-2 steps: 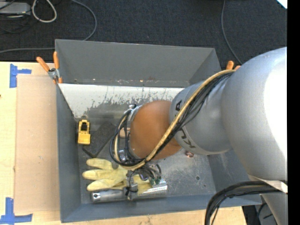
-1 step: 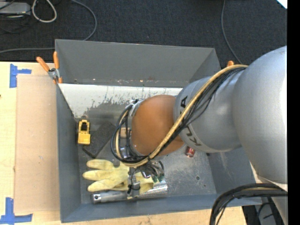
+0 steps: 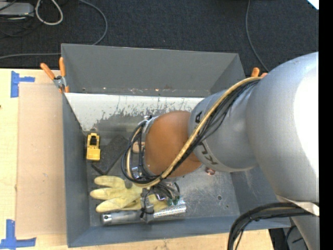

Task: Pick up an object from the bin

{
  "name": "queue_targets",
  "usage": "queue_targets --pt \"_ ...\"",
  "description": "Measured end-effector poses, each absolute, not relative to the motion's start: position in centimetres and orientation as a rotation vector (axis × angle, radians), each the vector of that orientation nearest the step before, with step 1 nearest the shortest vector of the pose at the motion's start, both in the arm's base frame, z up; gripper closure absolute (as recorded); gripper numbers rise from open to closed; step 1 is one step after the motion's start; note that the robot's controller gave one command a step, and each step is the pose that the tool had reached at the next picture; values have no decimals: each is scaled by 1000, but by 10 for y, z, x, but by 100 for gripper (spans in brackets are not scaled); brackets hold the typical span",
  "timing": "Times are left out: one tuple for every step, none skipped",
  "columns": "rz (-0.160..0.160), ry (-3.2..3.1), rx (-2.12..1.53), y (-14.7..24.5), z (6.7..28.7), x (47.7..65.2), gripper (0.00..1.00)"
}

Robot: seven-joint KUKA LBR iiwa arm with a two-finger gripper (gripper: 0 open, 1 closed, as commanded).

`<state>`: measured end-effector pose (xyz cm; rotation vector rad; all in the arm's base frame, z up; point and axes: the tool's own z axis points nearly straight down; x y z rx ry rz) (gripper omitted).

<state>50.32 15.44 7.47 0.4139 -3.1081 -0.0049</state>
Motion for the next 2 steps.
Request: queue_targets --pt "-7 -3094 476 141 72 503 100" --pt "-7 -3095 475 141 72 503 100"
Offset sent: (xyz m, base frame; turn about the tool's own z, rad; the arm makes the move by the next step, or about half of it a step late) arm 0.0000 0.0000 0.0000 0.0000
